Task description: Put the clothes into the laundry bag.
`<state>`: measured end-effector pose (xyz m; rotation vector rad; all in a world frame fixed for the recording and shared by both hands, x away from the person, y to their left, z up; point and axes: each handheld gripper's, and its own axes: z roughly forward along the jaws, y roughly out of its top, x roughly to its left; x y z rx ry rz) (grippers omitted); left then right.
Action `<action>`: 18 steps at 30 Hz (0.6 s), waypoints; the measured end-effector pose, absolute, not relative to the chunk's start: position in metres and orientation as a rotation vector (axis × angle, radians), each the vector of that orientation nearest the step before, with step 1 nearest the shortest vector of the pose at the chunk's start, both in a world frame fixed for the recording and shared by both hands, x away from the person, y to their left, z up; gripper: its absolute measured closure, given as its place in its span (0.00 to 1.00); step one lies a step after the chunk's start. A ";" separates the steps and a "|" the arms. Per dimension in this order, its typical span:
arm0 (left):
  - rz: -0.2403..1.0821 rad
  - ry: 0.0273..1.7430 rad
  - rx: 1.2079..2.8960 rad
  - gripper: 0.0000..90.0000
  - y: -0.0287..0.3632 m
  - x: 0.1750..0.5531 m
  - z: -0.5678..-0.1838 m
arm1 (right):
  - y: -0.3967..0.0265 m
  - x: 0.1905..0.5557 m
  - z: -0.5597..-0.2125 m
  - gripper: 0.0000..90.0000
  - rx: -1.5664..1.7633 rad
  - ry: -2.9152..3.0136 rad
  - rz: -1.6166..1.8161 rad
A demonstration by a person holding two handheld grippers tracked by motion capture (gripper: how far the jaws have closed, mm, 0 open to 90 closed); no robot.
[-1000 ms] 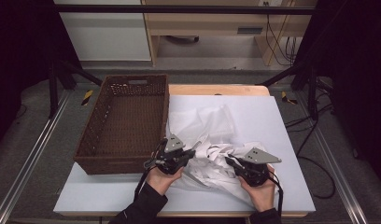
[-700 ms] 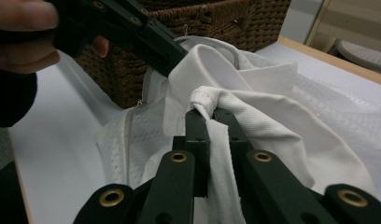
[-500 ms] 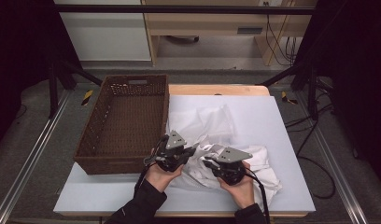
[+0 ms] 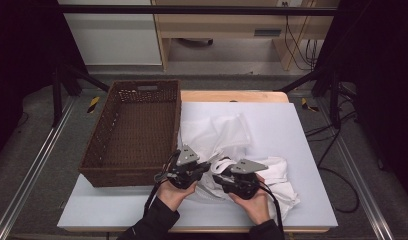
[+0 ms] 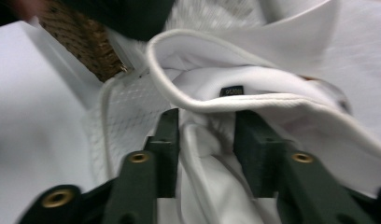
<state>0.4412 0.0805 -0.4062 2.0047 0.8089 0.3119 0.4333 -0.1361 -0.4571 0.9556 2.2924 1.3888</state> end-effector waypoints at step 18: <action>0.317 0.816 2.016 0.98 0.083 0.442 -0.409 | -0.167 0.451 -0.452 0.97 1.017 2.185 1.211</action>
